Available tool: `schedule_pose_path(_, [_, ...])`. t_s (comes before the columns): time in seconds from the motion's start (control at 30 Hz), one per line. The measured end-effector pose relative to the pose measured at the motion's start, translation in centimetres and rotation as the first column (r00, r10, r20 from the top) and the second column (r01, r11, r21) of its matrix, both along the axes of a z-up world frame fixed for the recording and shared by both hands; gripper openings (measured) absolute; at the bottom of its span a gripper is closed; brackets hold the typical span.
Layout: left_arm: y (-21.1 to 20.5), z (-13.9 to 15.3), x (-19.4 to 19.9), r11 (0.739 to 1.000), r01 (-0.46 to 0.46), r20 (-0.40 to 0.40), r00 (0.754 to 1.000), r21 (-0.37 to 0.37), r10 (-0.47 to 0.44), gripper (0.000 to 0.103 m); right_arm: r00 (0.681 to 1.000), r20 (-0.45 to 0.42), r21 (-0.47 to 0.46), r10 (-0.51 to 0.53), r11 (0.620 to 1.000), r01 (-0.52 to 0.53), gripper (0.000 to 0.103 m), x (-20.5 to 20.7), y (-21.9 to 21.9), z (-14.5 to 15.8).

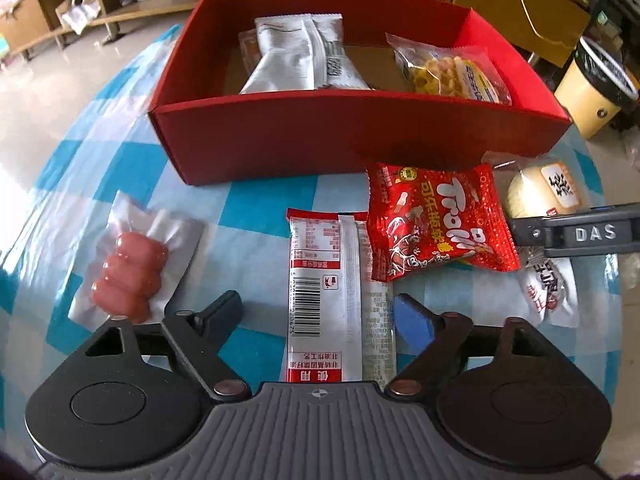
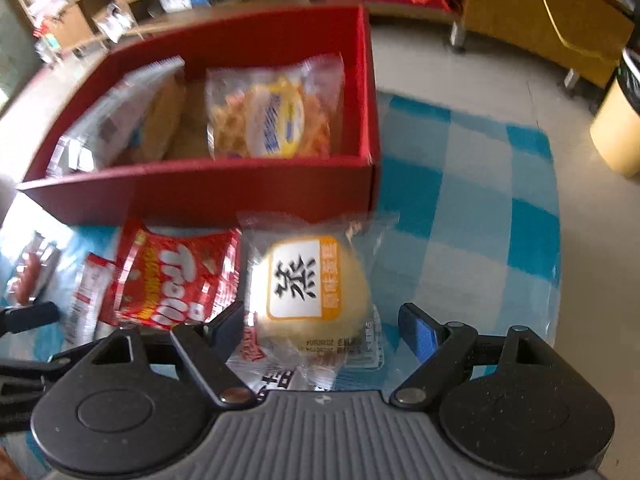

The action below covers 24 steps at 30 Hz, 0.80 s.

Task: Organize snacks
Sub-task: 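Grasp the white-red wafer strip pack with the left gripper while the right gripper grasps the wrapped bun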

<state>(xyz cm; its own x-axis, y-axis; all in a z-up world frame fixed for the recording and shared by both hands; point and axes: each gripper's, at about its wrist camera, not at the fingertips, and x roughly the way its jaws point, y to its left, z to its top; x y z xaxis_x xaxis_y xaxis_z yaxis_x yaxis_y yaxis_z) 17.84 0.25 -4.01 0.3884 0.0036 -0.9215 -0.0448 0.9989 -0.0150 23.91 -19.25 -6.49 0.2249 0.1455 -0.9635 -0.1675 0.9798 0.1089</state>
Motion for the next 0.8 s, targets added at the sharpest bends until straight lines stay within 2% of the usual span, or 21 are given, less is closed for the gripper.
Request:
schedule_pose_path(0.1, [-0.7,-0.5,0.0,0.998,0.024,0.008,1.000,0.059,-0.024,0.095,1.000,-0.011,-0.010,-0.018,1.000,0.018,0.099,-0.1,-0.1,-0.3])
schedule_pose_path(0.13, [-0.8,-0.6,-0.1,0.998,0.021,0.015,1.000,0.064,-0.022,0.096,0.999,-0.019,-0.010,-0.029,1.000,0.029,0.103,-0.2,-0.2,-0.6])
schedule_pose_path(0.2, [-0.7,-0.6,-0.3,0.998,0.010,0.015,1.000,0.054,-0.010,0.094,0.999,-0.016,-0.022,-0.034,0.999,0.033,0.103,-0.2,-0.4,-0.8])
schedule_pose_path(0.27, [-0.6,-0.3,-0.6,0.999,0.006,0.023,1.000,0.050,-0.007,0.085,1.000,-0.013,-0.035,-0.013,0.999,0.013,0.103,-0.4,-0.2,-0.9])
schedule_pose_path(0.33, [-0.6,0.1,-1.0,0.999,0.009,0.032,0.999,0.048,-0.011,0.067,1.000,0.001,-0.036,-0.007,0.999,0.007,0.103,-0.7,-0.3,-0.8])
schedule_pose_path(0.37, [-0.6,0.3,-1.1,0.999,0.012,0.033,0.999,0.039,-0.013,0.064,1.000,0.012,-0.046,-0.011,0.999,0.011,0.097,-0.9,-0.4,-0.6])
schedule_pose_path(0.4, [-0.6,0.4,-1.1,0.999,0.010,0.031,0.999,0.033,-0.011,0.063,1.000,0.022,-0.056,-0.011,0.998,0.012,0.087,-1.0,-0.4,-0.2])
schedule_pose_path(0.43, [-0.6,0.5,-1.1,0.999,0.012,0.029,1.000,0.032,-0.013,0.062,0.999,0.031,-0.042,-0.010,0.999,0.011,0.081,-1.1,-0.6,0.2])
schedule_pose_path(0.47, [-0.7,0.5,-1.2,0.999,0.016,0.028,0.999,0.035,-0.017,0.061,0.999,0.032,-0.022,-0.016,1.000,0.017,0.069,-1.3,-0.8,0.6])
schedule_pose_path(0.6, [-0.6,0.8,-1.3,1.000,0.014,0.017,1.000,-0.001,-0.014,0.058,0.998,0.052,-0.007,-0.034,0.999,0.034,0.062,-2.1,-1.0,1.7])
schedule_pose_path(0.8, [0.1,2.0,-2.6,0.999,-0.017,0.037,0.999,-0.045,0.019,0.057,0.993,0.102,0.035,-0.060,0.998,0.057,0.059,-3.1,-1.8,4.4])
